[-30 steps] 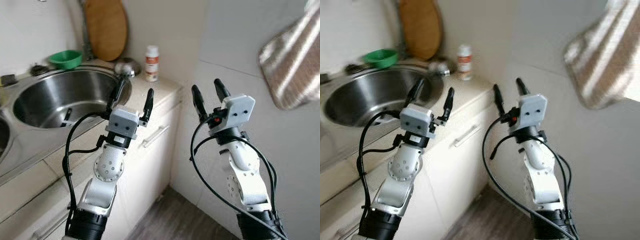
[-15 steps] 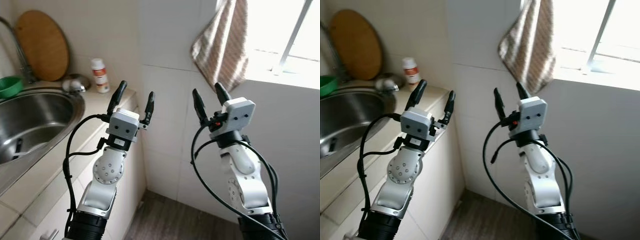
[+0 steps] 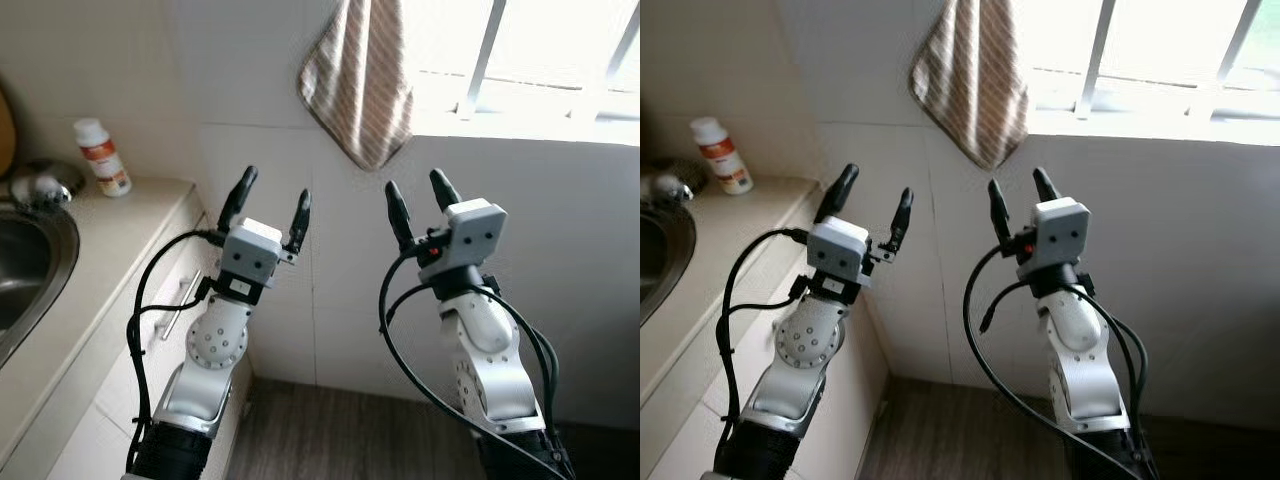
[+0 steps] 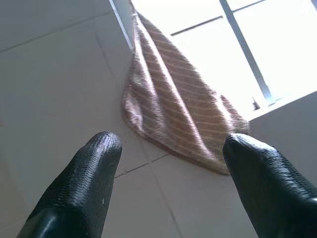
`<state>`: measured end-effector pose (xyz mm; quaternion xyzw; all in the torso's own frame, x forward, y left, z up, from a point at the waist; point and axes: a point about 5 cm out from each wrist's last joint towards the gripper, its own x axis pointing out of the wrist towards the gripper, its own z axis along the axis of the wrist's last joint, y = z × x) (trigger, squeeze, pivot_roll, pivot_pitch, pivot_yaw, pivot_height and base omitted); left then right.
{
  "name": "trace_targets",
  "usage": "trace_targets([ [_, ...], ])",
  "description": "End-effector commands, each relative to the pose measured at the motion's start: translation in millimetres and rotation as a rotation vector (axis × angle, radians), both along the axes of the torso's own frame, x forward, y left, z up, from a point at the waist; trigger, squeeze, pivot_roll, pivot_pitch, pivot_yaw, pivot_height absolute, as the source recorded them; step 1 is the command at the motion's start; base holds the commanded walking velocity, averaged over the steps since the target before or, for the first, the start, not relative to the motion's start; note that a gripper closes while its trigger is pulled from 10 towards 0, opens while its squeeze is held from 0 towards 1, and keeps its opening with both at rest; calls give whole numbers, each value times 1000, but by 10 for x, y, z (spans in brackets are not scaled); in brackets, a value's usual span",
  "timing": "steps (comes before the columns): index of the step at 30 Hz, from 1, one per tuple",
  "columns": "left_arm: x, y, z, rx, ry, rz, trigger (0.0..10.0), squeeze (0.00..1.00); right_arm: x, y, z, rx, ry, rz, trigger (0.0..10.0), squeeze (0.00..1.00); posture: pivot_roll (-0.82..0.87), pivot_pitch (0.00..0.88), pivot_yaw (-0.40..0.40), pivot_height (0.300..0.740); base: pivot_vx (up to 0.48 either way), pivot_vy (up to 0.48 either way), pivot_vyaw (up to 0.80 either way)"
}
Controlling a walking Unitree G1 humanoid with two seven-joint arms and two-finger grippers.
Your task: Kitchen organization
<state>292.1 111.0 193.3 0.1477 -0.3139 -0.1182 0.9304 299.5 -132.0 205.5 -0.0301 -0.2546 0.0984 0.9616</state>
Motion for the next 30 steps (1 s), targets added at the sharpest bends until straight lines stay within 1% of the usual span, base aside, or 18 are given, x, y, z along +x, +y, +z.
trace_targets([
  [1,2,-20,-49,14,24,-12,10000,0,21,-70,-70,-3,43,-52,10000,0,42,0,40,740,0,-480,-800],
  [3,-7,-18,-56,-13,28,-22,10000,0,28,-103,-107,-1,61,-79,10000,0,42,0,40,740,0,0,-800],
  [4,-7,-18,-56,-13,28,-22,10000,0,28,-103,-107,-1,61,-79,10000,0,42,0,40,740,0,0,-800],
  [6,5,-14,-89,5,51,-13,10000,0,37,-135,-135,3,78,-105,10000,0,44,0,40,740,0,0,-800],
  [10,3,-17,-99,7,53,-18,10000,0,43,-155,-148,2,86,-120,10000,0,42,0,40,740,0,0,-800],
  [14,-7,-43,-133,17,64,-29,10000,0,59,-216,-186,2,111,-172,10000,0,40,0,39,740,0,0,-800],
  [19,-6,-50,-157,30,76,-30,10000,0,64,-258,-201,9,122,-202,10000,0,40,0,37,740,0,0,-800],
  [25,-4,-47,-255,69,115,-33,10000,0,82,-327,-250,8,158,-253,10000,0,41,0,37,740,0,-398,-800],
  [30,-10,-46,-285,72,125,-35,10000,0,84,-343,-263,9,166,-264,10000,0,41,0,37,740,0,-480,-800],
])
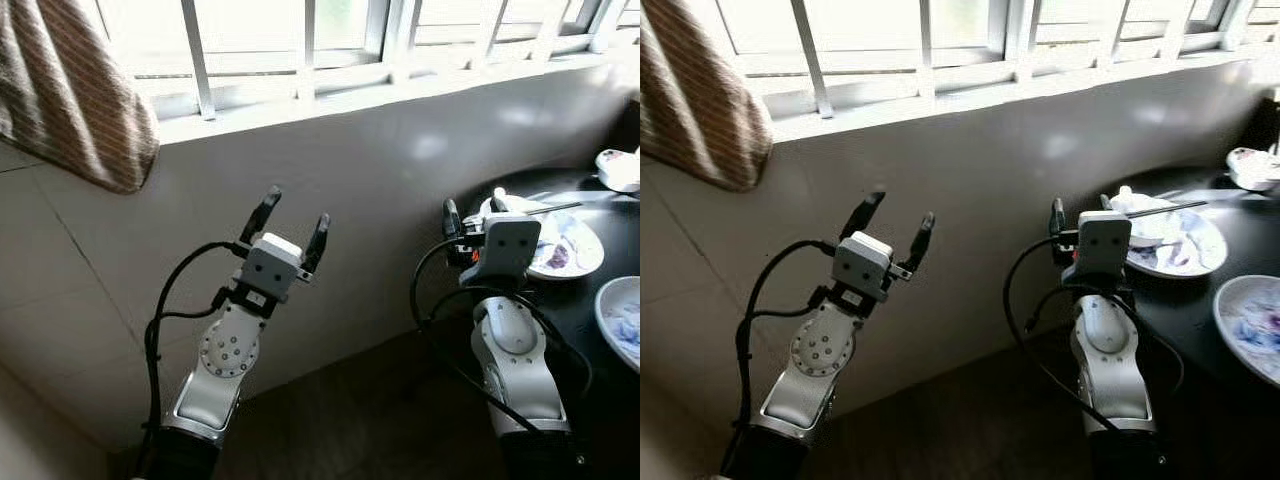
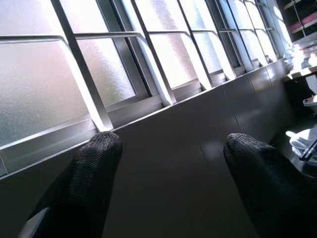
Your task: Kitchen organization
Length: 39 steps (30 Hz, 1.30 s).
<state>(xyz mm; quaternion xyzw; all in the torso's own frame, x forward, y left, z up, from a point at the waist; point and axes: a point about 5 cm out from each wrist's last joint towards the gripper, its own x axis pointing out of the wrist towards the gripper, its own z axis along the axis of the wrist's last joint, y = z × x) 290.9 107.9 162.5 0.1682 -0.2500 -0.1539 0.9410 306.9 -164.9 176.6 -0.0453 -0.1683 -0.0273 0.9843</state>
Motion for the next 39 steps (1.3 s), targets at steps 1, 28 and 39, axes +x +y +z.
trace_targets([
  [1,3,-15,22,-1,-6,-3,10000,0,11,-14,26,-11,-1,-3,10000,0,41,0,37,740,0,-480,-800],
  [28,11,-38,-128,25,77,-21,10000,0,20,141,-270,-135,183,122,10000,0,36,0,40,740,0,-94,-472],
  [39,42,-56,-228,75,136,-3,10000,0,40,197,-351,-171,239,182,10000,0,38,0,34,740,0,0,800],
])
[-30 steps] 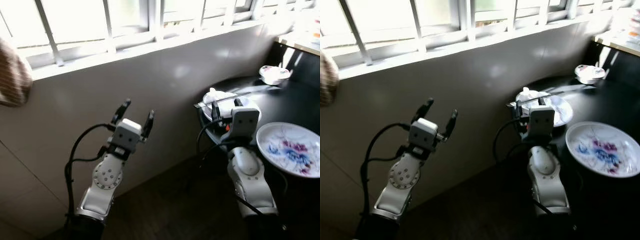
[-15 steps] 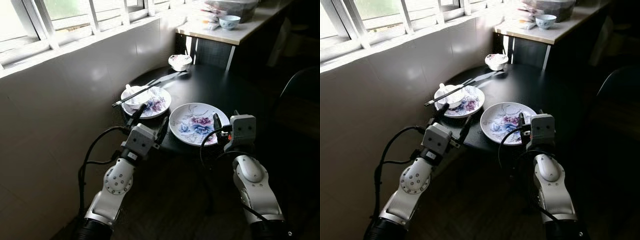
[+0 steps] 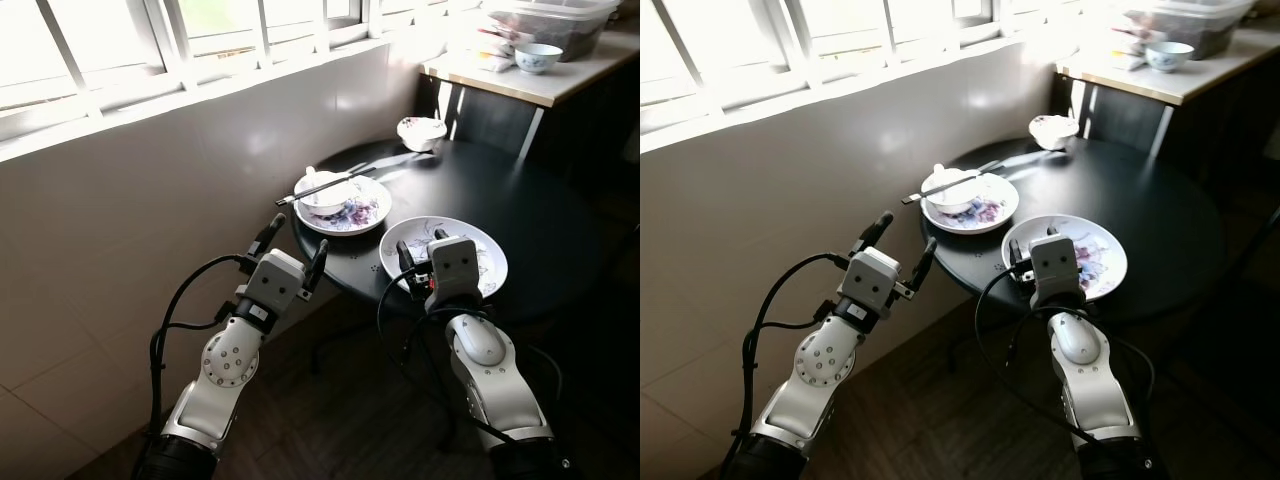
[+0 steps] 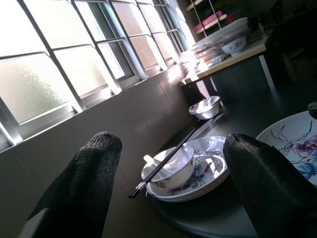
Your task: Kitchen organization
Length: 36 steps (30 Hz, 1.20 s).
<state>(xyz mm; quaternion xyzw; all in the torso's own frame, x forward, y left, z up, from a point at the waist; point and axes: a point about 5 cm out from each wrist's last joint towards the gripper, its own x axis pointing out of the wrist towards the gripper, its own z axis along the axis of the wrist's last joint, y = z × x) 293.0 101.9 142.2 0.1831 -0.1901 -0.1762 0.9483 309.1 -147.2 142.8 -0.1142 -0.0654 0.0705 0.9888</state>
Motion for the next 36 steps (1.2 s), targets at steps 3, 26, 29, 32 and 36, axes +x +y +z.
trace_targets([
  [3,20,1,-36,27,22,8,10000,0,9,41,-62,1,56,48,10000,0,38,0,34,740,0,-287,800],
  [26,42,-1,-94,25,60,20,10000,0,-32,74,-335,-45,266,183,10000,0,33,0,34,740,0,-53,93],
  [29,40,3,-103,26,63,22,10000,0,-20,67,-333,-76,260,183,10000,0,33,0,34,740,0,0,800],
  [32,46,0,-100,26,64,22,10000,0,-12,55,-334,-83,262,191,10000,0,35,0,32,740,0,0,800],
  [36,43,3,-120,28,73,26,10000,0,-6,31,-342,-142,263,221,10000,0,35,0,31,740,0,0,800],
])
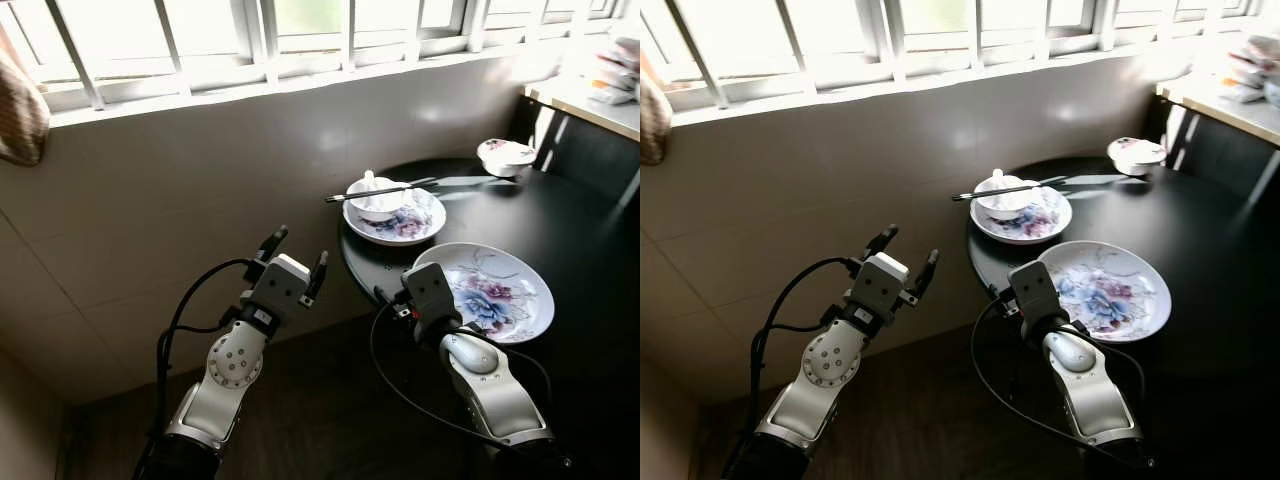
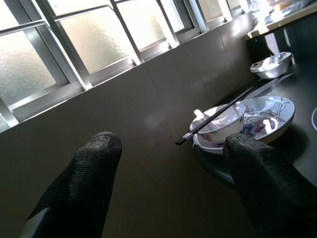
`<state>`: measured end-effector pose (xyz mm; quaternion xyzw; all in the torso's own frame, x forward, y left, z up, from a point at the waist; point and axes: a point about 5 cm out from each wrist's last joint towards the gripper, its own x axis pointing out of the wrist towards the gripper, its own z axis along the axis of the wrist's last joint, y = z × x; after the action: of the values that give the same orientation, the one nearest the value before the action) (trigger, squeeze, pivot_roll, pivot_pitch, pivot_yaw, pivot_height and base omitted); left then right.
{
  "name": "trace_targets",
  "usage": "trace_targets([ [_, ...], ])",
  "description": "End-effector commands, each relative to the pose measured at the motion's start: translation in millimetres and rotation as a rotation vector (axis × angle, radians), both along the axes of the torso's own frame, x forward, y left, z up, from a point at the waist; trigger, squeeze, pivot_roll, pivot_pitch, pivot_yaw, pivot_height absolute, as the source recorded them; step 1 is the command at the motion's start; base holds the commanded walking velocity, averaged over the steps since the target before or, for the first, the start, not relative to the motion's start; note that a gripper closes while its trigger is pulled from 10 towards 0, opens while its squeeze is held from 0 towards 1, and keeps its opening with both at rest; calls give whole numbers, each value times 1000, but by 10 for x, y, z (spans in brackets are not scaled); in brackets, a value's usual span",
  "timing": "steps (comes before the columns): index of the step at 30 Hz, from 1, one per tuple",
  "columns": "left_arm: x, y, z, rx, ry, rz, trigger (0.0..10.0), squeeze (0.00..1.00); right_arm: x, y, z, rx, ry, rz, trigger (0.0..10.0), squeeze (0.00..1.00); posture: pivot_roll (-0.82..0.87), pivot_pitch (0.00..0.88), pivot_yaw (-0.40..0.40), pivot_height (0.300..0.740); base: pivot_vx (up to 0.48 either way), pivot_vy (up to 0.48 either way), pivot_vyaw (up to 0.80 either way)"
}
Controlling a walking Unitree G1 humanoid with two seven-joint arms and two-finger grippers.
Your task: Kitchen organization
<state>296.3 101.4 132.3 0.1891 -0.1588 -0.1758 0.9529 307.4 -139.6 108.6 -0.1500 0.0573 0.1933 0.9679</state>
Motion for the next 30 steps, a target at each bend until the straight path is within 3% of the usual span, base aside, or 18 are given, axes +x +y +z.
trace_targets([
  [1,10,8,-21,7,14,9,10000,0,11,-45,-1,-31,-4,11,10000,0,35,0,31,740,0,0,800],
  [11,9,11,-51,14,31,16,10000,0,44,-117,-11,-69,-14,-22,10000,0,34,0,29,740,0,0,800],
  [30,12,12,-99,18,55,28,10000,0,72,-370,-247,-186,123,-102,10000,0,33,0,24,740,0,0,0],
])
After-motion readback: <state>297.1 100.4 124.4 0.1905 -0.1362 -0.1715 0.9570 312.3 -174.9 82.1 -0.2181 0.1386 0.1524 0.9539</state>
